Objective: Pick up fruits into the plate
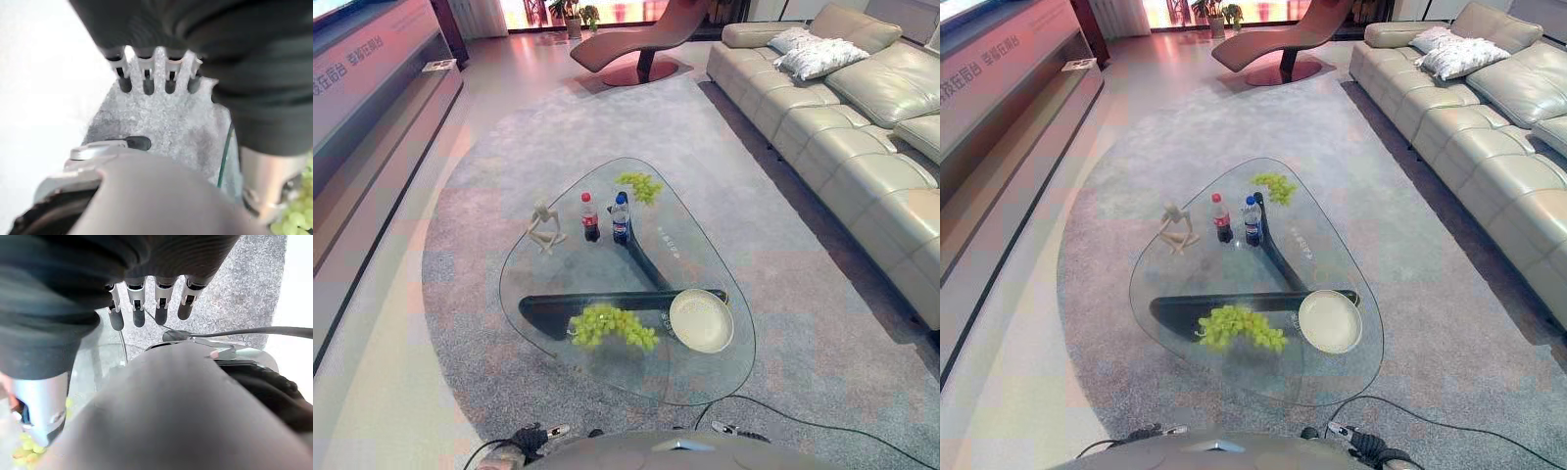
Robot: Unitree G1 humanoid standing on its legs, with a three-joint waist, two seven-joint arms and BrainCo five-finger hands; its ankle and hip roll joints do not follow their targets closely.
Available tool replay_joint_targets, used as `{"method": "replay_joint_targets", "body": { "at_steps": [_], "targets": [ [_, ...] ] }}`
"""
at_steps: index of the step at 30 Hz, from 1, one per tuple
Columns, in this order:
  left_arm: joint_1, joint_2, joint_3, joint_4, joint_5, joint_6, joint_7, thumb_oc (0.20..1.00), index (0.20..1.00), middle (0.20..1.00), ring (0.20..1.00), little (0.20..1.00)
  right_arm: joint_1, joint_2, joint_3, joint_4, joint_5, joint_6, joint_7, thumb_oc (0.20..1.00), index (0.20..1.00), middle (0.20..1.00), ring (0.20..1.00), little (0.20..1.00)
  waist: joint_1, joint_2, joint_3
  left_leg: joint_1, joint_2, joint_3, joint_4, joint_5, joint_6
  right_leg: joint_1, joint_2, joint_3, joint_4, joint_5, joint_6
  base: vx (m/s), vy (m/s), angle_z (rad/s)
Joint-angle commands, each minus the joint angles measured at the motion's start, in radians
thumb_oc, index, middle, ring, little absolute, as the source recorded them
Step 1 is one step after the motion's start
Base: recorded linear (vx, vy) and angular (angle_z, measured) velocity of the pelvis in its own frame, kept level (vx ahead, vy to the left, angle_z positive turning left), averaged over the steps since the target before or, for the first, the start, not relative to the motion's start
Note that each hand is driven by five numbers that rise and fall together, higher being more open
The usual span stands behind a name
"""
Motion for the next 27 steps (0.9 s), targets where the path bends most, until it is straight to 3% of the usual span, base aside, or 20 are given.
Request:
{"method": "replay_joint_targets", "body": {
  "at_steps": [1,3,8,15,21,27],
  "targets": [
    [-0.072,-0.015,-0.017,0.043,0.070,-0.025,0.005,1.000,1.000,1.000,1.000,1.000,-0.074,0.036,0.031,0.012,-0.005,-0.004,0.007,1.000,1.000,1.000,1.000,1.000,0.001,-0.012,0.061,0.042,-0.045,0.071,0.019,-0.097,0.027,0.026,-0.018,-0.001,0.038,-0.029,0.034,-0.02,0.048,0.05],
    [-0.071,-0.014,-0.020,0.046,0.036,-0.032,0.015,1.000,1.000,1.000,1.000,1.000,-0.074,0.037,0.034,0.014,-0.003,-0.003,0.005,1.000,1.000,1.000,1.000,1.000,0.000,-0.012,0.060,0.042,-0.046,0.070,0.019,-0.096,0.026,0.026,-0.018,0.002,0.038,-0.029,0.034,0.02,0.003,0.00],
    [-0.074,-0.013,0.004,0.053,0.043,0.021,0.037,1.000,1.000,1.000,1.000,1.000,-0.076,0.038,0.034,0.023,-0.007,-0.009,0.007,1.000,1.000,1.000,1.000,1.000,0.002,-0.012,0.065,0.037,-0.045,0.073,0.024,-0.095,0.026,0.020,-0.019,0.002,0.045,-0.032,0.033,0.01,0.002,0.00],
    [-0.083,-0.023,-0.020,0.056,0.079,0.012,0.070,1.000,1.000,1.000,1.000,1.000,-0.085,0.035,0.043,0.026,-0.010,-0.016,0.000,1.000,1.000,1.000,1.000,1.000,-0.005,-0.002,0.088,0.025,-0.047,0.073,0.028,-0.094,0.030,0.001,-0.021,0.008,0.055,-0.031,0.031,0.00,0.001,0.00],
    [-0.101,-0.026,-0.061,0.042,0.106,-0.010,0.086,1.000,1.000,1.000,1.000,1.000,-0.107,0.027,0.057,0.013,0.015,-0.029,-0.012,1.000,1.000,1.000,1.000,1.000,-0.010,0.004,0.122,-0.007,-0.046,0.069,0.043,-0.092,0.034,-0.041,-0.020,0.021,0.075,-0.029,0.027,0.01,-0.001,-0.01],
    [-0.169,-0.010,-0.107,-0.001,0.094,-0.093,0.127,1.000,1.000,1.000,1.000,1.000,-0.168,-0.004,0.069,-0.018,0.074,-0.060,0.000,1.000,1.000,1.000,1.000,1.000,-0.023,0.015,0.193,-0.063,-0.044,0.064,0.061,-0.080,0.036,-0.107,-0.014,0.041,0.106,-0.027,0.019,-0.05,-0.011,0.00]
  ]
}}
